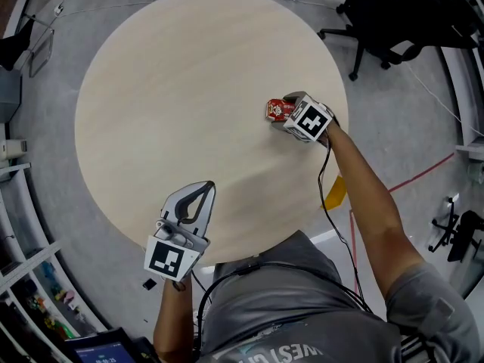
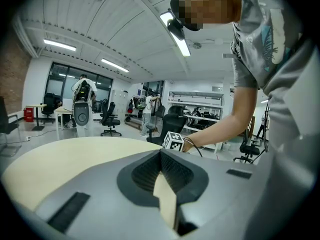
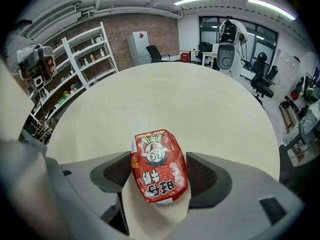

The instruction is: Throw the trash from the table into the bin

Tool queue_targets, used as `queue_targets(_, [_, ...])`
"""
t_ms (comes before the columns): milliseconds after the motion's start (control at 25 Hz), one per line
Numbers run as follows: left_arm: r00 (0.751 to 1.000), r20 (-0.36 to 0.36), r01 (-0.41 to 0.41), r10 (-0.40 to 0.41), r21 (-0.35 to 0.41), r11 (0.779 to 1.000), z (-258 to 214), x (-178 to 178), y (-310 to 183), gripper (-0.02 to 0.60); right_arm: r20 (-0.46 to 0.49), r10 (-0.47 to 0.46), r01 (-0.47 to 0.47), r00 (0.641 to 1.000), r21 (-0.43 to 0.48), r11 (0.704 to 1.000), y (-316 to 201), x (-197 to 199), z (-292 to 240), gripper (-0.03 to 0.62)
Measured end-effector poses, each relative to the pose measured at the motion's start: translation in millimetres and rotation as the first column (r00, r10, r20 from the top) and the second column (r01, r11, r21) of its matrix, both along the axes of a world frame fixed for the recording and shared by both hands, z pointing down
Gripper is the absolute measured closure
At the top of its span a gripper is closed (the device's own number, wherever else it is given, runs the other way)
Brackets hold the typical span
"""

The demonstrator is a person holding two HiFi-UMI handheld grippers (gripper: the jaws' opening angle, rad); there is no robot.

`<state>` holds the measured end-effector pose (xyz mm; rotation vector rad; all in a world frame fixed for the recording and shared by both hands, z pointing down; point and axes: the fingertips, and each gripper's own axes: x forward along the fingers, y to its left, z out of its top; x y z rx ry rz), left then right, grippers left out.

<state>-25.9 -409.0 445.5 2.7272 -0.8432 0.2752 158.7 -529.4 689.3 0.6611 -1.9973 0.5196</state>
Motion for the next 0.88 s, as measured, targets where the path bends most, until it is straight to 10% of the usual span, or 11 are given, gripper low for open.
queue_targets(880, [0.995,-0.092,0.058,-0.038,0.222,0.973,-94,-109,112,0.538,0.209,-0.083,0.005,0.974,0.347,0.938,144,-180,-255,0.244])
